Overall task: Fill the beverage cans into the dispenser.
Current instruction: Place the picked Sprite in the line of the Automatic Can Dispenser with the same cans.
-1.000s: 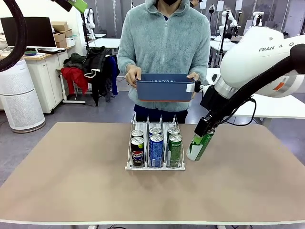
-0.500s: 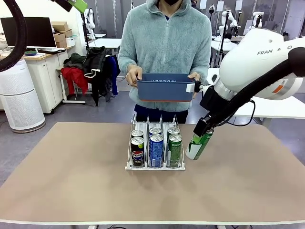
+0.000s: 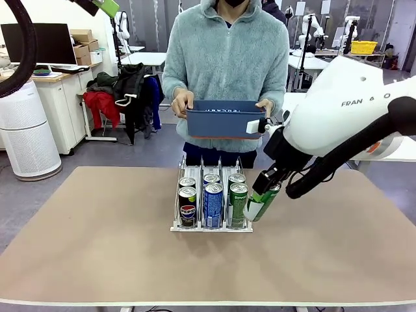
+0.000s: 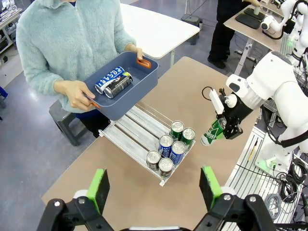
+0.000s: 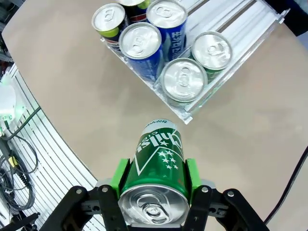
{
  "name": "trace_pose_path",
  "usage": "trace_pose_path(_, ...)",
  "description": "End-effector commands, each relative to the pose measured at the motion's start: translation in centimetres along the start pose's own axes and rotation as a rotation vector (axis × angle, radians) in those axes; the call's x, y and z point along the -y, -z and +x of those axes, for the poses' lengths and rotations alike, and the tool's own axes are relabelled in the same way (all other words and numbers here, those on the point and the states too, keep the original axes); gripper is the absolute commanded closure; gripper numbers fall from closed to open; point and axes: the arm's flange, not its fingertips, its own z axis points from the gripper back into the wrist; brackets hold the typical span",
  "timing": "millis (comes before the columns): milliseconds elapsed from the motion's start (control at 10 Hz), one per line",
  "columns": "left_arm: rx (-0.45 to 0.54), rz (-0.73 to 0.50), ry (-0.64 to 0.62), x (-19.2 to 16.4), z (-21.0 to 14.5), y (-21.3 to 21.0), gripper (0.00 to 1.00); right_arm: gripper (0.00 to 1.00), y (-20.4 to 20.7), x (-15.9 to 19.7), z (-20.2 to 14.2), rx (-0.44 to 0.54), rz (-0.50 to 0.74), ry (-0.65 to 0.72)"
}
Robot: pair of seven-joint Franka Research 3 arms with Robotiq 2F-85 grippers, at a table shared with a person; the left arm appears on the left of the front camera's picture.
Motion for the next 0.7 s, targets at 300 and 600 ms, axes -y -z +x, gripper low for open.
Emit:
trace_pose_path(300,0.000,-0.001,-0.001,0.0,-0.1,0.0,0.00,0.42,2.1,-3.3,0.2,0.031,-0.027,-0.050)
trace_pose_path(600,0.000,-0.001,-0.001,0.0,-0.1,0.0,0.00,0.42,1.8,-2.9,-0.1,0.016,-0.003,-0.032)
